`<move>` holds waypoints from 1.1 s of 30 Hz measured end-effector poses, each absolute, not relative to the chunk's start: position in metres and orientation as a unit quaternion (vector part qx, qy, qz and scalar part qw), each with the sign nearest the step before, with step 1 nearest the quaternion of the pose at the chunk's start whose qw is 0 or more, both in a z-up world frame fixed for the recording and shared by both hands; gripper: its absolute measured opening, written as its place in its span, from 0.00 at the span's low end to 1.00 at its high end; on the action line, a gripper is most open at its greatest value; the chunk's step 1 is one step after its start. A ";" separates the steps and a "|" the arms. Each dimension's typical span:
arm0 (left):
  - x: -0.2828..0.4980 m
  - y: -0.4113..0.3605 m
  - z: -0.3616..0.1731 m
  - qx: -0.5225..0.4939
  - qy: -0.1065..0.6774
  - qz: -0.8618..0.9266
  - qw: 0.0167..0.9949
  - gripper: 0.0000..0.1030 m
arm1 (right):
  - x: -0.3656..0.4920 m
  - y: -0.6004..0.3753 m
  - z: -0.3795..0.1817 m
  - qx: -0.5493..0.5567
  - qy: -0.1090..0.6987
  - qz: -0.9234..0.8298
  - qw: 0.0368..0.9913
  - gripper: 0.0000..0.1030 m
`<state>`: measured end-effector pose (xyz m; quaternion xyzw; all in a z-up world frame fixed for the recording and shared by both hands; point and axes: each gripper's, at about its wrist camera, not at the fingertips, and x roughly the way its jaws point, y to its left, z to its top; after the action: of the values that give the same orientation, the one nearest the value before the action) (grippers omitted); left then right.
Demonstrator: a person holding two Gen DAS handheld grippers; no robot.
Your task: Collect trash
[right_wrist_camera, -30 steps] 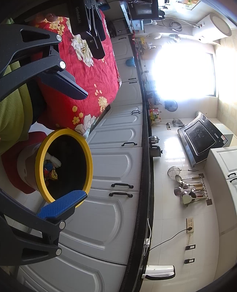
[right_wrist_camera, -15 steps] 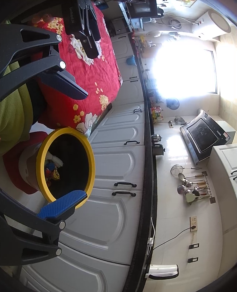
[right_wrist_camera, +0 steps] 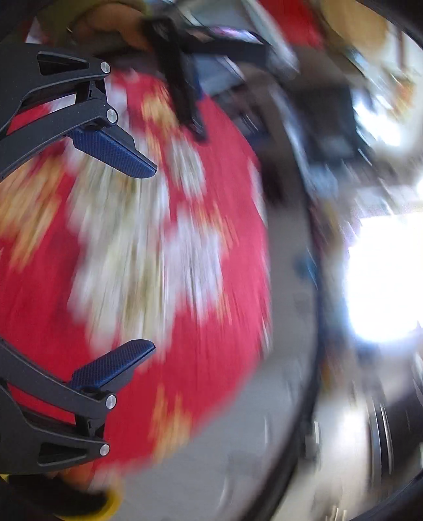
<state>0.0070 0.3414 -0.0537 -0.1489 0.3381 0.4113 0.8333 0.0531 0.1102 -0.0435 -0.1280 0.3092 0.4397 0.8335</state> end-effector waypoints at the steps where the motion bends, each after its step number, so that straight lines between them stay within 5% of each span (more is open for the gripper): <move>1: 0.002 0.361 -0.061 -0.155 0.341 0.429 0.822 0.89 | 0.045 0.154 -0.058 -0.163 0.325 0.455 0.813 0.94; 8: -0.015 0.435 -0.118 -0.222 0.388 0.478 0.756 0.91 | 0.020 0.295 -0.126 -0.242 0.386 0.457 0.764 0.95; 33: -0.003 0.445 -0.121 -0.221 0.389 0.480 0.755 0.91 | 0.016 0.293 -0.124 -0.238 0.385 0.461 0.763 0.95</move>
<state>-0.0027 0.4447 -0.1214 -0.2211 0.3894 0.4796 0.7547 0.0161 0.2926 -0.1237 -0.2376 0.3851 0.4610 0.7633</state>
